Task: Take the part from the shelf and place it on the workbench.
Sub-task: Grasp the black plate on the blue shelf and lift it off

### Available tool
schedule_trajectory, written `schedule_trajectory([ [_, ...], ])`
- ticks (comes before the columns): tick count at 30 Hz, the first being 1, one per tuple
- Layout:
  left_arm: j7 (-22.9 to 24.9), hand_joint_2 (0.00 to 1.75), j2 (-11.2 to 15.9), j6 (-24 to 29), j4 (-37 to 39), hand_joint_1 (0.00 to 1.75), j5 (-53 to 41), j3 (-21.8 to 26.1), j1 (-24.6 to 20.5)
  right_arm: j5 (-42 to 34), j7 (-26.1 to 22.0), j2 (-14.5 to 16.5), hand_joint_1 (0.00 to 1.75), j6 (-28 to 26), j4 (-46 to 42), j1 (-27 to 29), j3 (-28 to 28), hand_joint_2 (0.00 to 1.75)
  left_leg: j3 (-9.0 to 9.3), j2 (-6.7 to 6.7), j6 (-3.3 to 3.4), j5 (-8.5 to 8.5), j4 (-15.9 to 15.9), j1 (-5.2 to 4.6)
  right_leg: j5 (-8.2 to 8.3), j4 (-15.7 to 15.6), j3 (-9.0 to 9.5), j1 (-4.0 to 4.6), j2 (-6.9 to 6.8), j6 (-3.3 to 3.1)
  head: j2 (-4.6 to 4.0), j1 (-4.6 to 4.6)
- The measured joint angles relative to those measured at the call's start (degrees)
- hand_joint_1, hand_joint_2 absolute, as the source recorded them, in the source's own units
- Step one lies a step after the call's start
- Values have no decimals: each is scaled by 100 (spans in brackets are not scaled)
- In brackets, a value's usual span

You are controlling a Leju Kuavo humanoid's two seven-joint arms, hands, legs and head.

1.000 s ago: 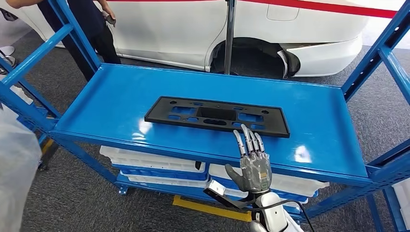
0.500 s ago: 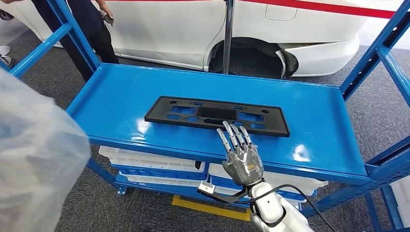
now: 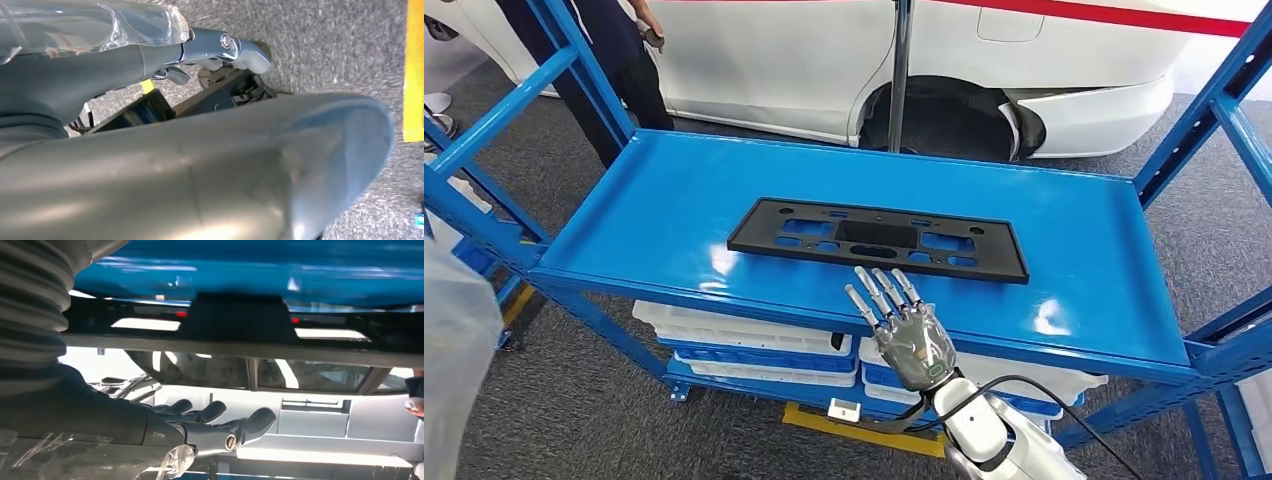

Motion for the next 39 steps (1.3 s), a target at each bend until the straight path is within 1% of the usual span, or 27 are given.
schedule_trajectory([
  [2, 0, 0, 1, -1, 0, 0, 1, -5, 0, 0, -3, -14, 0, 10, -11, -9, 42, 175, -28, 3, -42, -47, 56, 19, 13, -8, -1, -6, -1, -56, 0, -2],
  [3, 0, 0, 2, -1, 0, 0, 2, -7, -2, 0, -4, -20, 0, 20, -21, -18, 54, 175, -88, 5, -73, -141, 199, 31, 19, -14, 2, -19, -4, -84, 0, -8],
  [4, 0, 0, 2, -3, 0, 0, 2, -10, -4, 1, -4, -22, 0, 33, -32, -31, 66, 175, -209, 7, -111, -296, 478, 45, 22, -18, 5, -32, -7, -107, 0, -14],
  [6, 0, 0, 1, -10, 0, 0, 3, -19, -1, 2, -3, -28, 0, 62, -43, -52, 100, 175, -586, 9, -176, -660, 1300, 74, 22, -18, 0, -34, -11, -131, 0, -24],
  [7, 0, 0, 0, -13, 0, 0, 3, -24, 4, 3, -1, -31, 0, 73, -43, -58, 122, 175, -753, 9, -194, -768, 1642, 86, 22, -17, -2, -33, -11, -133, 0, -25],
  [8, 0, 0, 0, -15, 0, 0, 3, -28, 8, 4, 2, -34, 0, 85, -44, -63, 143, 175, -830, 9, -199, -771, 1782, 93, 22, -17, -1, -32, -10, -134, 0, -25],
  [9, 0, 0, 0, -16, 0, 0, 3, -30, 10, 4, 5, -37, 0, 95, -47, -72, 158, 175, -791, 9, -193, -666, 1678, 96, 21, -17, 4, -33, -7, -133, 0, -25],
  [10, 0, 0, 0, -17, 0, 0, 3, -31, 8, 3, 9, -38, 0, 108, -60, -89, 171, 175, -634, 9, -177, -471, 1333, 96, 20, -17, 13, -33, -3, -130, 0, -25],
  [11, 0, 0, 1, -17, 0, 0, 3, -32, 3, 3, 14, -38, 0, 122, -80, -114, 181, 175, -420, 8, -149, -263, 868, 93, 19, -19, 23, -34, 0, -126, 0, -25],
  [12, 0, 0, 1, -18, 0, 0, 3, -32, -5, 2, 21, -38, 0, 133, -103, -143, 190, 175, -226, 9, -122, -110, 451, 77, 16, -18, 26, -25, 5, -112, 0, -26],
  [13, 0, 0, 1, -19, 0, 0, 3, -32, -10, 2, 28, -38, 0, 143, -122, -174, 196, 175, -94, 8, -96, -17, 154, 60, 17, -20, 25, -19, 8, -90, 0, -26],
  [14, 0, 0, 1, -19, 0, 0, 3, -32, -11, 2, 33, -38, 0, 149, -134, -198, 200, 175, -41, 7, -76, 3, 20, 39, 19, -24, 22, -15, 9, -61, 0, -26],
  [16, 0, 0, 0, -20, 0, 0, 3, -34, -6, 2, 39, -38, 0, 157, -148, -220, 209, 175, -48, 2, -42, 1, 8, 12, 33, -48, 25, -22, 8, -1, 0, -25],
  [18, 0, 0, 0, -20, 0, 0, 3, -36, -2, 2, 40, -42, 0, 160, -171, -227, 221, 175, -23, 0, 6, 33, -34, 16, 27, -59, 42, -23, 4, 51, 0, -25],
  [19, -1, 0, 0, -20, 0, 0, 3, -36, -3, 2, 43, -46, 0, 160, -182, -237, 227, 175, -6, -5, 2, 50, -60, 23, 37, -83, 54, -13, 3, 4, 0, -21],
  [20, -1, 0, 0, -20, 0, 0, 3, -36, -5, 2, 46, -51, 0, 162, -190, -249, 233, 175, 10, -10, -3, 64, -82, 26, 33, -96, 65, -2, -2, -59, 0, -18],
  [22, -1, 0, 0, -25, 0, 0, 3, -38, -5, -3, 58, -55, 0, 173, -206, -269, 249, 175, 10, -18, -33, 71, -84, 19, 67, -148, 84, 10, -8, -186, 1, -8],
  [23, 0, 0, 0, -30, 0, 0, 3, -40, -3, -8, 68, -56, 0, 179, -214, -276, 260, 175, 5, -18, -25, 74, -82, 15, 72, -155, 88, 9, -10, -178, 1, -3],
  [26, 0, 0, 0, -44, 0, 0, 4, -44, 2, -61, 140, -68, 0, 203, -234, -312, 287, 175, -7, -17, -12, 77, -77, 11, 104, -191, 91, 6, -9, -124, 0, 11],
  [30, 14, 0, 0, -61, 0, 0, 4, -46, 2, -252, 283, -98, 0, 247, -242, -391, 288, 175, -12, -16, -2, 75, -73, 6, 116, -207, 92, 1, -9, -17, 0, 14],
  [32, 36, 0, 0, -75, 0, 0, 3, -47, 3, -354, 352, -135, 0, 255, -239, -433, 275, 175, -12, -16, -2, 75, -72, 9, 116, -209, 91, 2, -10, 0, 0, 14],
  [39, 60, 0, 0, -106, 0, 0, 5, -49, 6, -537, 440, -266, 0, 296, -205, -530, 180, 175, -11, -12, -7, 78, -74, 39, 114, -207, 90, 39, -10, 2, 0, 14],
])
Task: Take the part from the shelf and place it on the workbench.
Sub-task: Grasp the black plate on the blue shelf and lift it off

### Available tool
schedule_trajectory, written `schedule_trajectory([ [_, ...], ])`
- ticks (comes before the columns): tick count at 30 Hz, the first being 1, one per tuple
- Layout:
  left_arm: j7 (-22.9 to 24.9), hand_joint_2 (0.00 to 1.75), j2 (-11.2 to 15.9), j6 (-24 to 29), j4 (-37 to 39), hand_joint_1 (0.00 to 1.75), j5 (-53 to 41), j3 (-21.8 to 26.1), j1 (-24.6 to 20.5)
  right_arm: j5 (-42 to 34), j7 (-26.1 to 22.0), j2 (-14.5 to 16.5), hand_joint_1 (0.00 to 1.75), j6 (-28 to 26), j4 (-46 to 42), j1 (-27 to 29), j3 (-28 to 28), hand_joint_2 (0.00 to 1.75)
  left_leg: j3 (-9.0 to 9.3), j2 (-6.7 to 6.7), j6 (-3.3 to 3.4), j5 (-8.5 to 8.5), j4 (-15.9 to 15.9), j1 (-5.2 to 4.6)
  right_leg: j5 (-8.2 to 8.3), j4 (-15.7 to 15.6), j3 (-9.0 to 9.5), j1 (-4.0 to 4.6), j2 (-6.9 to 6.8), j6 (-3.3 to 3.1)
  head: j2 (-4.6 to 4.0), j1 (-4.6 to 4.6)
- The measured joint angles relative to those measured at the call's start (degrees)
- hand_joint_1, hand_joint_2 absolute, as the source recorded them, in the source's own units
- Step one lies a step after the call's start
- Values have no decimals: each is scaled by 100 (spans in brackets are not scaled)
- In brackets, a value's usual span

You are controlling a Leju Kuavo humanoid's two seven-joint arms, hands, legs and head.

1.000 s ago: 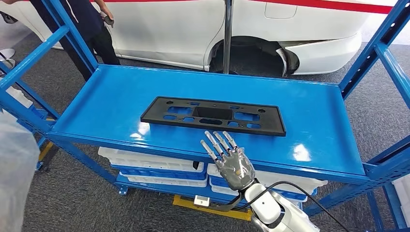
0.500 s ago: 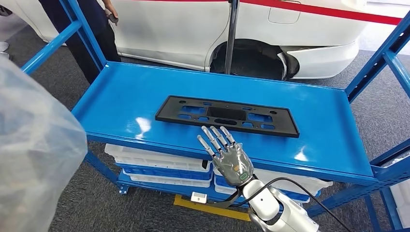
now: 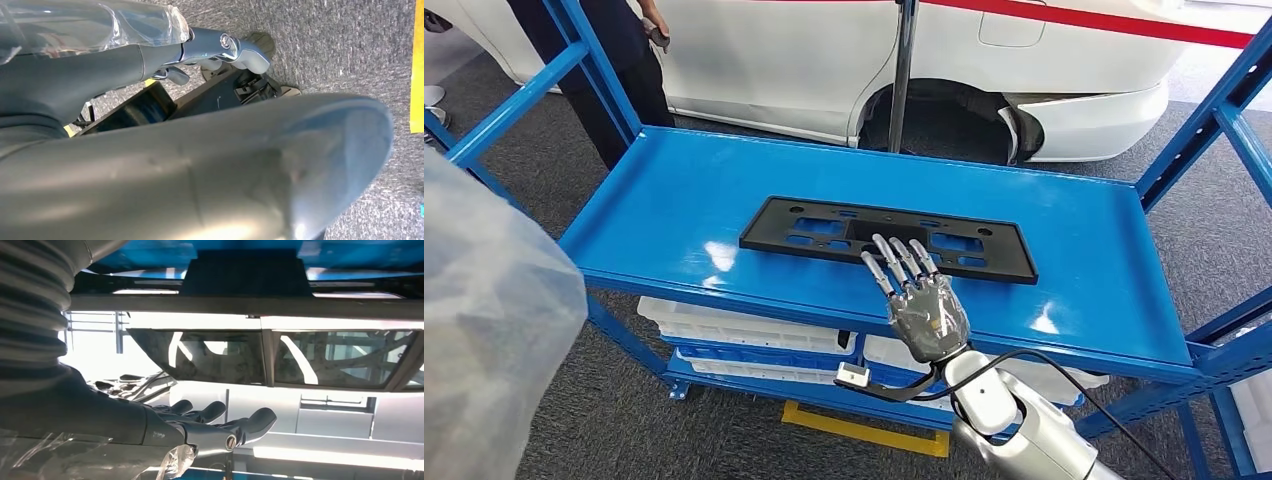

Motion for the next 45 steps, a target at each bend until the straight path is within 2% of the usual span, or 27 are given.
schedule_trajectory([
  [11, 21, 0, -3, -44, 0, 0, 35, -17, 7, -192, 132, -102, 0, 40, 155, -23, -76, 175, 0, 2, -11, 5, -7, 26, -2, 2, -3, 31, 0, -3, 0, 0],
  [30, 23, 0, -43, -93, 0, 0, 68, -35, -7, -811, 243, -218, 0, -224, 1089, -326, -279, 175, 17, 4, -11, 4, -7, 30, -1, 0, 14, 31, 1, -3, 0, 0],
  [45, 25, 0, -48, -104, 0, 0, 72, -35, -9, -926, 250, -257, 0, -320, 1456, -401, -401, 175, 59, 5, -13, 3, -7, 30, -5, -2, 59, 31, 1, -7, 0, 0],
])
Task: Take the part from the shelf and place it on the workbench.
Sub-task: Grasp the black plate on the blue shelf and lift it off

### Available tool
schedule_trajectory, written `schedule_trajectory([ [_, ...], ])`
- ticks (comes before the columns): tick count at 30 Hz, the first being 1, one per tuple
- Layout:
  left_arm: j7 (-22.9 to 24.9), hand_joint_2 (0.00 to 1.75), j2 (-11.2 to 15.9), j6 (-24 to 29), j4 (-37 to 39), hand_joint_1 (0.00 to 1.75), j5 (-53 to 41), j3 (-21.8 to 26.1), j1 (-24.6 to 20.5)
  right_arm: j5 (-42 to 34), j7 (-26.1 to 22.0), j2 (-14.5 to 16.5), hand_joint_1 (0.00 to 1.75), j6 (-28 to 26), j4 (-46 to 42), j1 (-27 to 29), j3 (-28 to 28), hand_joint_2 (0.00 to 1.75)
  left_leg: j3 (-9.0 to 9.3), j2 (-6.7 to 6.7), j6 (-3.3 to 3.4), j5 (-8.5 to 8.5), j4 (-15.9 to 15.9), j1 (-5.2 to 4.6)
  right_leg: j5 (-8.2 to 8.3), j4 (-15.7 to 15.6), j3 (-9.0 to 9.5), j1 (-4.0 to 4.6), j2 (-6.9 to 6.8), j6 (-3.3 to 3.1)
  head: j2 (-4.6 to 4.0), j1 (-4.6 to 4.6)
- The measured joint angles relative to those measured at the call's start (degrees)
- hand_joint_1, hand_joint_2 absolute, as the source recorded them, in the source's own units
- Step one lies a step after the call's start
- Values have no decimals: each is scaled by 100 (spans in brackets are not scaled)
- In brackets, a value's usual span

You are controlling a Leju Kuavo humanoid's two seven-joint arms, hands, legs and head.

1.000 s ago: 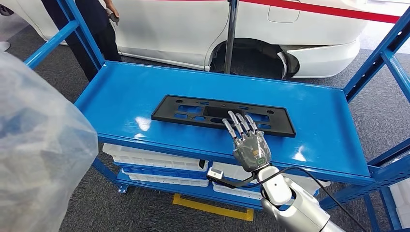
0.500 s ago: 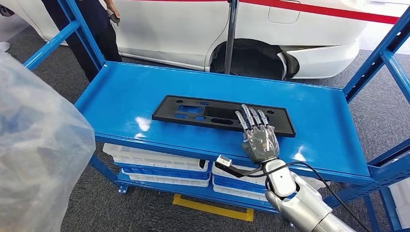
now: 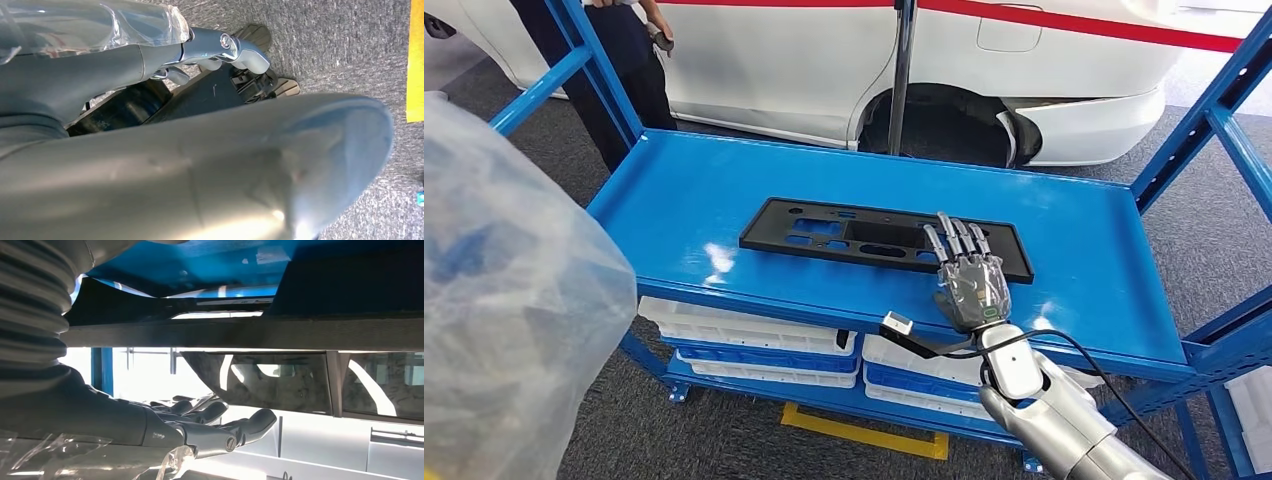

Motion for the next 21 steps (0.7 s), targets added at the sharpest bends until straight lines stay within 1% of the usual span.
schedule_trajectory([
  [14, 25, 0, 0, -5, 0, 0, -5, -35, -10, -70, -21, 22, 0, -140, 173, -34, -9, 175, 16, 0, 0, 0, 0, 0, 0, 0, 16, 0, 0, 0, 0, 0],
  [21, 74, 0, -4, -28, 0, 0, -7, -90, -41, -198, -36, 75, 0, -152, 447, -118, -9, 175, 38, 1, -3, -5, -1, 0, -2, -3, 37, 0, 1, -2, 0, 0],
])
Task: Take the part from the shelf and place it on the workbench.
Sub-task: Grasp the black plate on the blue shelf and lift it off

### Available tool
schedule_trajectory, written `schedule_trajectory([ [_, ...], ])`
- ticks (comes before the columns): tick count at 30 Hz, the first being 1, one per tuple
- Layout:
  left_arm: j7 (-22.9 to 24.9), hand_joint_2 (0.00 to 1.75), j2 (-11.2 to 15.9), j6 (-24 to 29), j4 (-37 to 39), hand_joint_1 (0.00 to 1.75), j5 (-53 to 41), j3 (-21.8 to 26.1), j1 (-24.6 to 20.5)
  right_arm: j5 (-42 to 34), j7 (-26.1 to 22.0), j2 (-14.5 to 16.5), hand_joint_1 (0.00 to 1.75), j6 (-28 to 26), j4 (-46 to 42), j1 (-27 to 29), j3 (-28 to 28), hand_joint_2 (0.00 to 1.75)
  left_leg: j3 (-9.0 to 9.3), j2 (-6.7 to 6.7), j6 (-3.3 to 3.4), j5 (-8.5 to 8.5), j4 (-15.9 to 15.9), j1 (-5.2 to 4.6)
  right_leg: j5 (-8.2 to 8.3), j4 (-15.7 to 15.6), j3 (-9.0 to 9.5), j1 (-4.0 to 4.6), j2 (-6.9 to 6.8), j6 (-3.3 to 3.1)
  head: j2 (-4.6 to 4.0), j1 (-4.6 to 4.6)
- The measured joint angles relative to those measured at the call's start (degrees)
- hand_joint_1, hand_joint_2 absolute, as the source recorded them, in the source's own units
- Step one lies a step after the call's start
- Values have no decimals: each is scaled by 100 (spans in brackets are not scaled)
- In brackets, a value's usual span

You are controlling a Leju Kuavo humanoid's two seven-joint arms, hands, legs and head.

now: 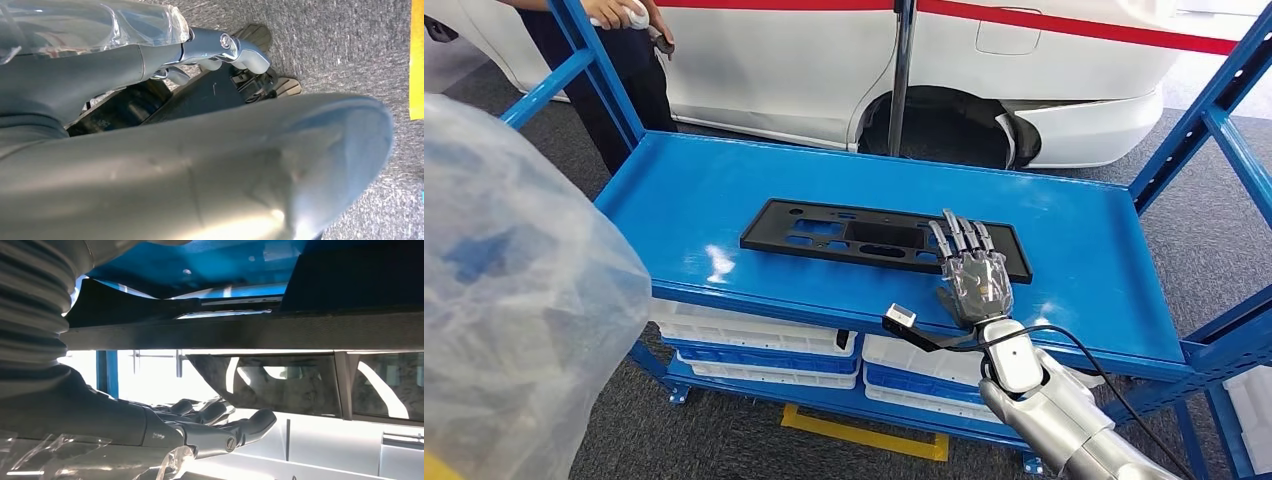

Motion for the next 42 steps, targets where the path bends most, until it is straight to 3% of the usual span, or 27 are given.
schedule_trajectory([
  [37, 1, 0, -21, -46, 0, 0, 11, -13, -39, -305, -8, 95, 0, -129, 709, -138, -81, 175, 110, 0, -5, -31, -1, 2, -29, -5, 102, 0, 0, -5, 0, 0],
  [41, 1, 0, -26, -46, -2, 0, 11, -13, -45, -332, -46, 105, 175, -169, 770, -147, -81, 175, 117, 0, -5, -36, -1, 2, -34, -5, 110, 0, 0, -5, 0, 0],
  [42, 1, 0, -27, -46, -2, 0, 11, -13, -46, -350, -68, 109, 175, -195, 807, -148, -81, 175, 117, 0, -5, -36, -1, 2, -34, -5, 110, 0, 0, -5, 0, 0],
])
